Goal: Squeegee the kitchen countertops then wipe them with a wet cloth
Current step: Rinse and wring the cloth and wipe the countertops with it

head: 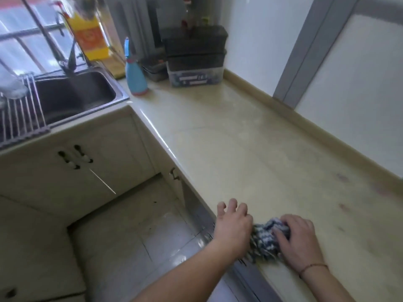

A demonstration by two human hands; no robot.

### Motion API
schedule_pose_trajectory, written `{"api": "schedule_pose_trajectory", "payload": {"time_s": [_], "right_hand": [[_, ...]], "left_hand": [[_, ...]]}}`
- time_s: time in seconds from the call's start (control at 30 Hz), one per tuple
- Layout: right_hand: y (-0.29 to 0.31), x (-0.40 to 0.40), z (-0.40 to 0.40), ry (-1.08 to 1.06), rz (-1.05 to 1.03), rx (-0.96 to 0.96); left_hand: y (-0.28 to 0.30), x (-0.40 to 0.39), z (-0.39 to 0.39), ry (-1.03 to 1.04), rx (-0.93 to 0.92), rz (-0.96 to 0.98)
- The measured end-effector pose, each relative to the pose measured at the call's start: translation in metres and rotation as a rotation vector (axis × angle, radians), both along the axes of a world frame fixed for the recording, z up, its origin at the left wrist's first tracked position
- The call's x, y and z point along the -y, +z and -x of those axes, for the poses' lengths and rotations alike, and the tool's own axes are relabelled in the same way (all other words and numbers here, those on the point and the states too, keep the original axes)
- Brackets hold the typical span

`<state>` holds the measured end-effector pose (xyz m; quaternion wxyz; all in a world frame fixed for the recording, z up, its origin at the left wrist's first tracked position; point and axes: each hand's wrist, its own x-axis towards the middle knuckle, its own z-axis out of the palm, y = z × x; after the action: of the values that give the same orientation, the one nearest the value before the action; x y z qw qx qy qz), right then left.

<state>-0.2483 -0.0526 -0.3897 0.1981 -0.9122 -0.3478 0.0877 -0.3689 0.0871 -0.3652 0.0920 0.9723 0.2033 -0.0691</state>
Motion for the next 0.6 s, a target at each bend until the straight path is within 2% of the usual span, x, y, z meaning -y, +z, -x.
{"api": "schedule_pose_trajectory", "payload": {"time_s": [0.07, 0.1, 0.23, 0.33, 0.43, 0.6], "right_hand": [[0.021, -0.031, 0.008, -0.104, -0.131, -0.129], [0.033, -0.047, 0.01, -0.137, -0.183, -0.191], [0.096, -0.121, 0.023, 0.072, -0.174, -0.237], [0.141, -0.179, 0.032, 0.187, -0.18, -0.21], [0.175, -0.23, 0.042, 0.245, -0.212, -0.258], [0.198, -0.316, 0.06, 0.221, -0.368, -0.579]], "left_hand": [[-0.003, -0.023, 0.005, 0.033, 0.048, 0.098], [-0.005, -0.034, 0.008, 0.074, 0.09, 0.224], [0.014, -0.071, 0.021, 0.28, 0.371, 1.113], [0.038, -0.098, 0.026, 0.354, 0.565, 1.436], [0.045, -0.132, 0.027, 0.396, 0.7, 1.438], [0.044, -0.202, 0.043, 0.418, 0.755, 1.312]]}}
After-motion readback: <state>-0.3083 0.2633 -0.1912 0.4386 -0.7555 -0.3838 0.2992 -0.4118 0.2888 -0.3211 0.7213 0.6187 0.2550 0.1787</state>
